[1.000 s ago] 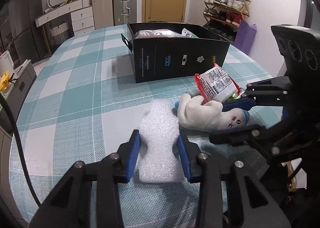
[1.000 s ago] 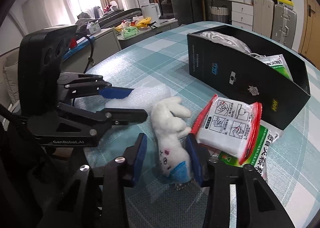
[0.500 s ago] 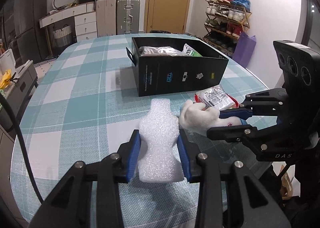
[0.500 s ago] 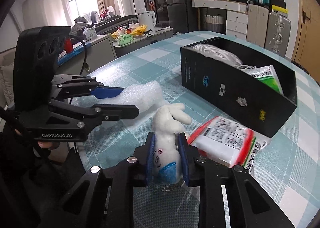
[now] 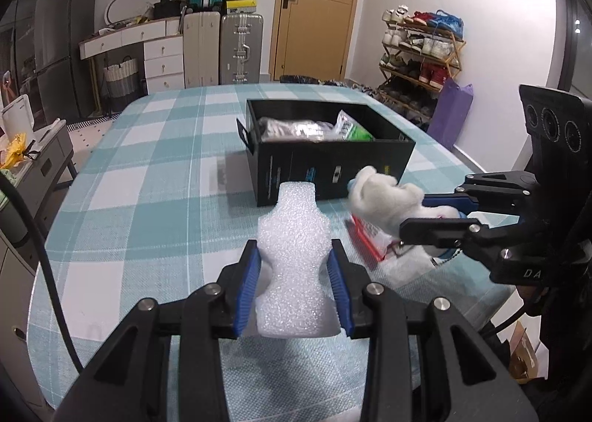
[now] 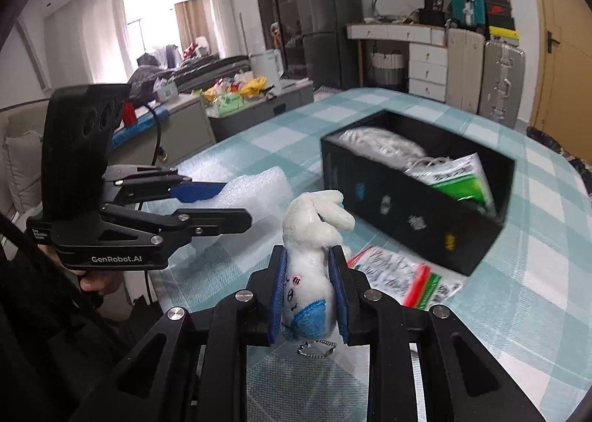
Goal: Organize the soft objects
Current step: 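Carry the foam piece and plush bunny over the black box with both tools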
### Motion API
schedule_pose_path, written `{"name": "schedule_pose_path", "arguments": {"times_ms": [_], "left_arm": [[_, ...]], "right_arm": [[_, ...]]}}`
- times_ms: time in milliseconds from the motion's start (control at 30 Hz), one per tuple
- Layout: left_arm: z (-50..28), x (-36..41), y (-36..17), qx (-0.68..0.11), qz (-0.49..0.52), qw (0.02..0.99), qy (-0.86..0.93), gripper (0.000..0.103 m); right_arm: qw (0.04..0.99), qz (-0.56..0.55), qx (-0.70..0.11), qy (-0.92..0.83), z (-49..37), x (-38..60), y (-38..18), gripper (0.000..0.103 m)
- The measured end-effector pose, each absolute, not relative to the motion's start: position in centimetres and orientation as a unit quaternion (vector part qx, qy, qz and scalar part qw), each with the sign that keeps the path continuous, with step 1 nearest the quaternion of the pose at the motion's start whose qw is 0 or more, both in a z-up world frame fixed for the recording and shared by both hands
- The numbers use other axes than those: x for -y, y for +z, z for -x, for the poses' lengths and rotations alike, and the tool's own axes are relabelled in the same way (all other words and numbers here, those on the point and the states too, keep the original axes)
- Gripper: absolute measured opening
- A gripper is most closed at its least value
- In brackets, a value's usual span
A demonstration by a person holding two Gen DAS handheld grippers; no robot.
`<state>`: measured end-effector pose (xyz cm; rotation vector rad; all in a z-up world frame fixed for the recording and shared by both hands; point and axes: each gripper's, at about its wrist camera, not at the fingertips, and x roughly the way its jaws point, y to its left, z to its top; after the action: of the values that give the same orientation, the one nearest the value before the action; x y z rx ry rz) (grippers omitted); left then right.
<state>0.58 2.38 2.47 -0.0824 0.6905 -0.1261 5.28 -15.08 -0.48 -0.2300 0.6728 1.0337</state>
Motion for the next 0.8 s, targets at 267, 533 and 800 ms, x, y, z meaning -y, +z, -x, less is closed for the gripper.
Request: {"name": "schedule_pose_path", "arguments": {"times_ms": [267,533,800], "left_arm": [[-1.5,-2.3,4.3,-0.315,0.047,0.946,-0.054,0.035],[-2.4,-2.2,6.5,-0.287,0.048,0.955,-0.053,0.035],[-3.7,-2.0,8.2,-0.268,0.044,0.960,-0.063,0.035]], "right_arm": [[0.839,0.063,-0.286,0.459,-5.7,17.7,2.1,0.023],[0.859,0.043,-0.262,0.438,-5.4,19.3,4.6,0.023],[0.875,0.039,-0.251,0.412,-5.4,19.7,6.8,0.023]]}}
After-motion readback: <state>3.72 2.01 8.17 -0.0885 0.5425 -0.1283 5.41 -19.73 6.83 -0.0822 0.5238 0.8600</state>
